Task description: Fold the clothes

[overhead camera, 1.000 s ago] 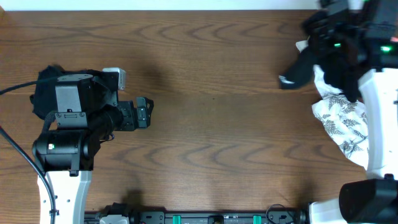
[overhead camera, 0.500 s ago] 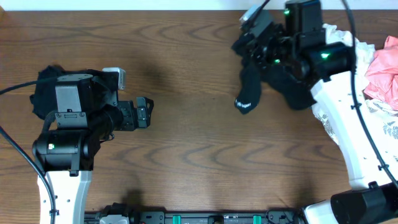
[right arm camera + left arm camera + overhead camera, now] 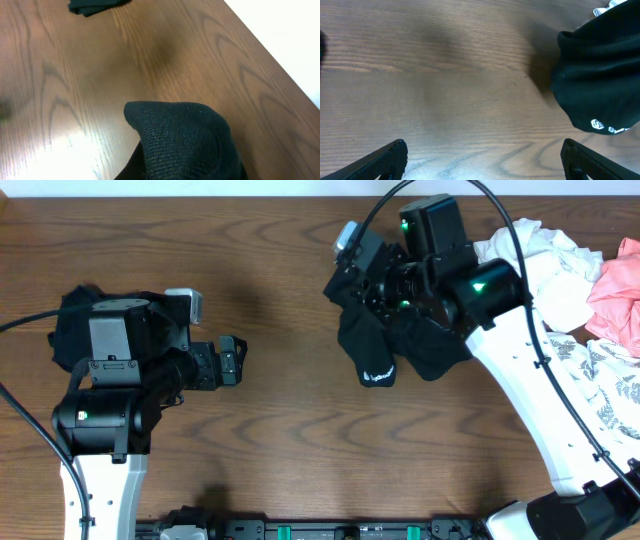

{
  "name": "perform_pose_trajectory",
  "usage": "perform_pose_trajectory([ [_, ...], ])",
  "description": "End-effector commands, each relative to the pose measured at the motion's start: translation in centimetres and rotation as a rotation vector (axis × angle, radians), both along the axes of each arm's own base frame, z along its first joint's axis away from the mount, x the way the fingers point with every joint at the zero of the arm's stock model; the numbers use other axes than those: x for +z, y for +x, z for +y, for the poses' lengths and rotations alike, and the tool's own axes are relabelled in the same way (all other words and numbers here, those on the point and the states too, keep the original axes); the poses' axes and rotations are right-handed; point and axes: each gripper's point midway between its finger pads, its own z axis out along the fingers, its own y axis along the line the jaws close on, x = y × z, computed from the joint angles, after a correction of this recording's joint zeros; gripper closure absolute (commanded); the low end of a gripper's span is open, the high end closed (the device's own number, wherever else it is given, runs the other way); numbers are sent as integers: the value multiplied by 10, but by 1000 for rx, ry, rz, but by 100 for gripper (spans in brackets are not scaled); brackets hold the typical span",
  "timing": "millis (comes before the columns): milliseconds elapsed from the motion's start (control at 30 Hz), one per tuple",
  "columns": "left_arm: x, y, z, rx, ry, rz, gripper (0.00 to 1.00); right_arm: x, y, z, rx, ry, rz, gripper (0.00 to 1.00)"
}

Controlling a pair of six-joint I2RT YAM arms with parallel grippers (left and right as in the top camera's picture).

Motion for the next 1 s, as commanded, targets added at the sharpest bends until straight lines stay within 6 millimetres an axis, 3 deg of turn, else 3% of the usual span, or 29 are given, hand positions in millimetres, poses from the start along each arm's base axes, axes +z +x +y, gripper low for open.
perform_pose_trajectory([
  [0,8,2,1,-7,14,-27,2,24,-7,7,34,26,-71,96],
  [500,8,2,1,-7,14,-27,2,28,-5,13,41,34,-99,96],
  [633,8,2,1,-7,15,-29,2,38,2,16,29,57,-145,99],
  [767,8,2,1,-7,14,-27,2,71,26,4,-132,120,-234,99],
  [833,8,2,1,-7,15,-27,2,100,37,-13,-243,159,-318,99],
  [967,8,2,1,-7,15,-27,2,179,49,-73,-500,241,-539,99],
])
